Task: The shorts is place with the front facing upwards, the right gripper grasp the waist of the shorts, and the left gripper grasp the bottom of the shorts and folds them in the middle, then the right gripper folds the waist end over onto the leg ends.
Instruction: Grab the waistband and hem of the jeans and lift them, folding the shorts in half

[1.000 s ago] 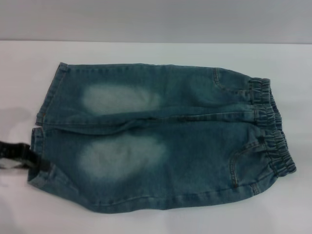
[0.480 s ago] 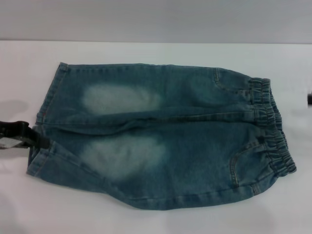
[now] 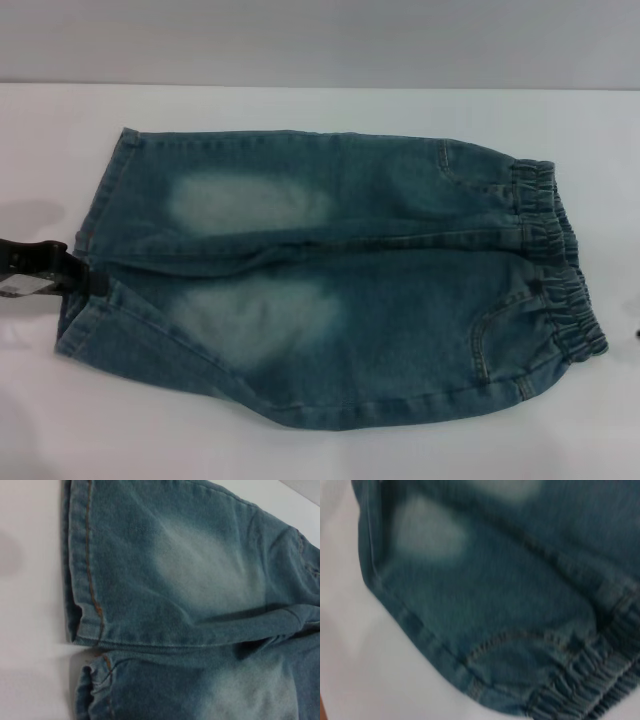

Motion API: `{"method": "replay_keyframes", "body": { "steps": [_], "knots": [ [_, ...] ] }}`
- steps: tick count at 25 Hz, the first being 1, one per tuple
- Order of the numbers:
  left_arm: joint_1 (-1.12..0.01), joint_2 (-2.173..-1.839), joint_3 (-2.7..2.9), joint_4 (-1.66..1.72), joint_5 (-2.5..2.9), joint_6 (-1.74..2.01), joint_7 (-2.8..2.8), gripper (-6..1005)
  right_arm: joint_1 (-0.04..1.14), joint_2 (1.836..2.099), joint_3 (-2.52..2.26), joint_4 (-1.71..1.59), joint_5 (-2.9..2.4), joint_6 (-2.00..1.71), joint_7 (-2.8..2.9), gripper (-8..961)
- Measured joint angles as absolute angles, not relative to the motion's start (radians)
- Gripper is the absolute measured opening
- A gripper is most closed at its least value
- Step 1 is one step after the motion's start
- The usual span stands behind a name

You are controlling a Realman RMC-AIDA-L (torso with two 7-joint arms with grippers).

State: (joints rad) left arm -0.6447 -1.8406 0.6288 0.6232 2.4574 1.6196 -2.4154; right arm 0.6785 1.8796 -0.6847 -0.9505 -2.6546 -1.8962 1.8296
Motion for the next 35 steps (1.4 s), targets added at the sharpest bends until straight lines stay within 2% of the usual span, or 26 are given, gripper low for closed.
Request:
{"method": "replay_keyframes", "body": {
  "steps": [6,12,26,35],
  "knots": [
    [-0.645,-1.848,0.629,0.623,2.457,1.613,-2.415,46,0.72,1.944,-0.712,-0.943,-2.805,-1.839,1.832,727],
    [-0.644,-1.852,0.629,0.623,2.454,1.614,-2.414,48,0.732,1.979,-0.737,-0.931,-2.838,-1.791,1.832,726],
    [-0.645,-1.853,0.629,0.622,2.442,1.612,-2.415,55,0.736,1.988,-0.805,-0.851,-2.854,-1.709,1.852,727],
    [-0.646,-1.853,0.629,0.623,2.442,1.609,-2.415,59,0.752,2.003,-0.807,-0.845,-2.849,-1.699,1.852,726]
  ]
}}
